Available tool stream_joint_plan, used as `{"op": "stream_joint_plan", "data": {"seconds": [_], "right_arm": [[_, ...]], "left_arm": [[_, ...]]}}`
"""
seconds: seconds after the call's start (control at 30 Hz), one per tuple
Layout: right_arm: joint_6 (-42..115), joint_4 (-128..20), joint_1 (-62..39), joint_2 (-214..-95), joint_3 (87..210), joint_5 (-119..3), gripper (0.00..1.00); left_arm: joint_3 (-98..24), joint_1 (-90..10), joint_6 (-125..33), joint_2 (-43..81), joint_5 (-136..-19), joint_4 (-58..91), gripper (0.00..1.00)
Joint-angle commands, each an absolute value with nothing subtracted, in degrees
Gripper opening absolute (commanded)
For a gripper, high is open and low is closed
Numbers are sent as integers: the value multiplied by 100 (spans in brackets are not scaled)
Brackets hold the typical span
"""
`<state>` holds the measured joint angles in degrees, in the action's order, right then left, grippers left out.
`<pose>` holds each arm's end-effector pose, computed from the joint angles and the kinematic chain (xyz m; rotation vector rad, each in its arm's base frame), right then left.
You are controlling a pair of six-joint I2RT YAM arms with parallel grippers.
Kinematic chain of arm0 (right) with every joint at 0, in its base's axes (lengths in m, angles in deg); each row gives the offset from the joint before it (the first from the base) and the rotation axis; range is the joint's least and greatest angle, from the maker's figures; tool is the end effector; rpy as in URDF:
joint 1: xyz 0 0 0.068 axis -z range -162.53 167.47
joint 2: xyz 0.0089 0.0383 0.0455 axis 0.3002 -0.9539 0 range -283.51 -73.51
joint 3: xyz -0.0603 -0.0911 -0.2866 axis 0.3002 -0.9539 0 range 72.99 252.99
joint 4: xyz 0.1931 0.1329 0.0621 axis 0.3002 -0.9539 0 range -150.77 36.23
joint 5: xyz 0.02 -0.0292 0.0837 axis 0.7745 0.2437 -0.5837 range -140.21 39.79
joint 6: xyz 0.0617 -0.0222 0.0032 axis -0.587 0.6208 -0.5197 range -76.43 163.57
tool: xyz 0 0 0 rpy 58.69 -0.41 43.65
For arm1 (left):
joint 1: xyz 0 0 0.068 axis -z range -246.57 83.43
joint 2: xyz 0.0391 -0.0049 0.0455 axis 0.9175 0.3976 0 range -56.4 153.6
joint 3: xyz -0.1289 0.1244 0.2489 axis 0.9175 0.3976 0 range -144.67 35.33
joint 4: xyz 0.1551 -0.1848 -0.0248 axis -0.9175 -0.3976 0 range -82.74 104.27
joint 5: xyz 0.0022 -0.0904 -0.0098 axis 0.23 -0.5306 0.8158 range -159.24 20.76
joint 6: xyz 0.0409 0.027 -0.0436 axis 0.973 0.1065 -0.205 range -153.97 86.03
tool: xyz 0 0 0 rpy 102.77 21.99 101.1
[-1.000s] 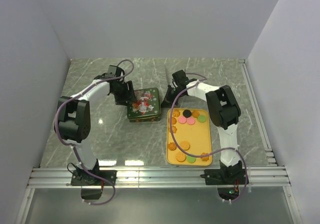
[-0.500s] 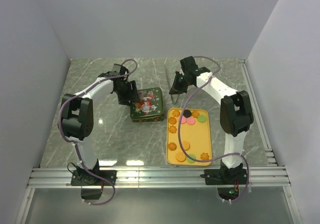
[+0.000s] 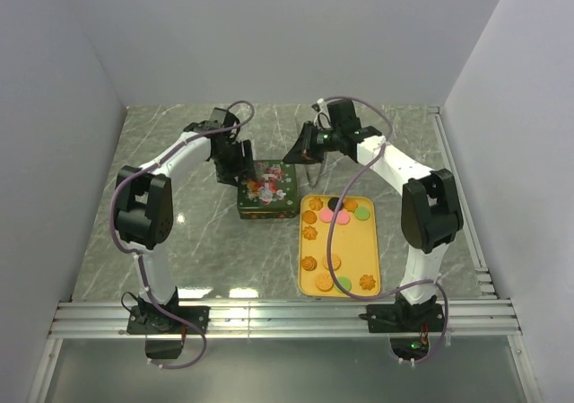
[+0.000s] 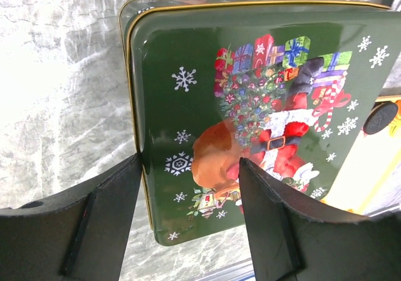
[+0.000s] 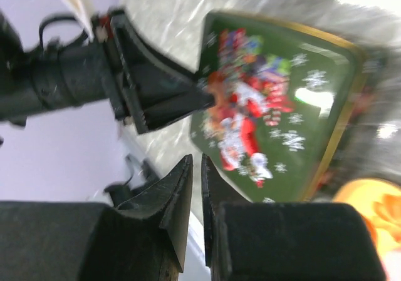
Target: Pack the cookies
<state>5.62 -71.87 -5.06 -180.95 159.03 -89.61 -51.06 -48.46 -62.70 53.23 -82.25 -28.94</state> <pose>0.3833 0.1945 0.3001 -0.0792 2.4214 1.3063 0.3768 -0.1354 0.2475 -0.1934 2.8010 -0.5263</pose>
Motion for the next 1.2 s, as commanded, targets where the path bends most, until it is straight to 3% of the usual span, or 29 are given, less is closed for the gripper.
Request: {"op": "stream_joint_plan", "data": {"seconds": [0.0,0.47,1.17], "right_arm": [[324,-6372,-547,-18206,15640,-9977,17],[-81,-5201,-547,-18522,14472,-10681,13],[7,-5245,-995,-18593,13627,-10479,9]], "left_arm": [[-5441,-4750,-6385,5364,-8198,-2994,69],[-5283,-4627,-6473,5426,-8102,-2977,68],[-4518,-4635,-6578,4995,-7952,-2687,67]]}}
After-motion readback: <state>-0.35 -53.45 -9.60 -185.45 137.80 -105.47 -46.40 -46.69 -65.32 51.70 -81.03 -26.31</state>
